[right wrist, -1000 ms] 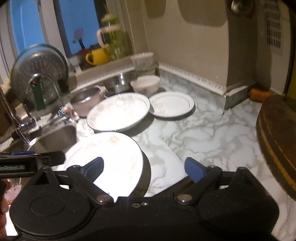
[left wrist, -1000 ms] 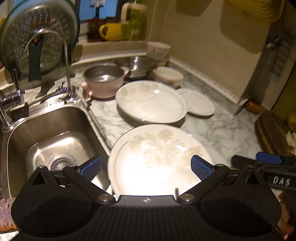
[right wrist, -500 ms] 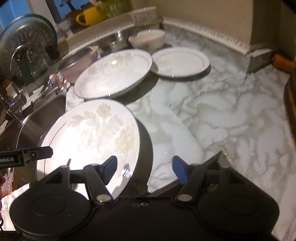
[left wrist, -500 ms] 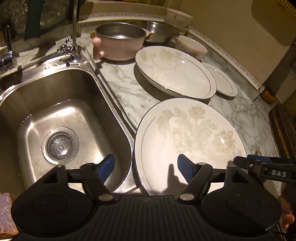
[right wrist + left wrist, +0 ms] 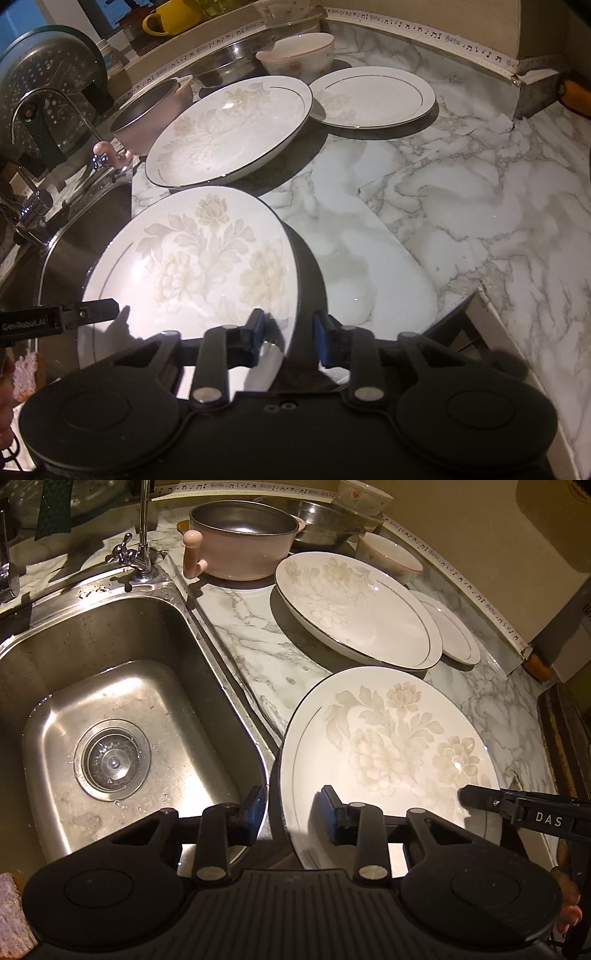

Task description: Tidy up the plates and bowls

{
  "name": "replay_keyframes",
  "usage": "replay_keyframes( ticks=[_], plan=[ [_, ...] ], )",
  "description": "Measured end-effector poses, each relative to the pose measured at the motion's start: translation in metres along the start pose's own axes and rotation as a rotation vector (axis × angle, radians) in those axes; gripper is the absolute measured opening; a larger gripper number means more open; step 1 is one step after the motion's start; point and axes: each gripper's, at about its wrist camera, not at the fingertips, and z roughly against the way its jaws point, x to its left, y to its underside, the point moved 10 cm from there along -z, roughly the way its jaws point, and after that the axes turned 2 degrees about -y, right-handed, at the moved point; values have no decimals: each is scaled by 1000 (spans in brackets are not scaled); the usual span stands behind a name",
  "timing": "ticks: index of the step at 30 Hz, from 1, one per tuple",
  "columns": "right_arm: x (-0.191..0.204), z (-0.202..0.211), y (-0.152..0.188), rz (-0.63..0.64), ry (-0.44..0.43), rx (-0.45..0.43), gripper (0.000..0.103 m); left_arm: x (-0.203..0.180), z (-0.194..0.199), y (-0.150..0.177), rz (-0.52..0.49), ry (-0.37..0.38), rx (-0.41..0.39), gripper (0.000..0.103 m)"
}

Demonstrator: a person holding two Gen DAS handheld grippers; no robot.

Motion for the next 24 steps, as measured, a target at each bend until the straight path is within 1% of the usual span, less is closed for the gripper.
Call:
replay_keyframes(
  ticks=[1, 2, 4, 12, 19, 24],
  plan=[
    [1, 0, 0, 6, 0, 0, 20, 1, -1, 0, 0, -1, 6, 22],
    [3, 0, 0, 11, 0, -1, 18, 1, -2, 1, 2, 3, 14, 18],
    [3, 0, -1, 6, 6, -3, 18, 0, -2, 1, 8, 14, 22, 14],
    [-1, 0, -2, -32, -2, -8, 16, -1, -1, 1, -1, 18, 40, 12],
    [3, 7, -6, -28, 13, -33, 14, -4, 8, -4, -30, 12, 15, 13],
    [8, 15, -9, -9, 30, -66, 14, -4, 13, -7, -39, 25, 2, 13]
  ],
)
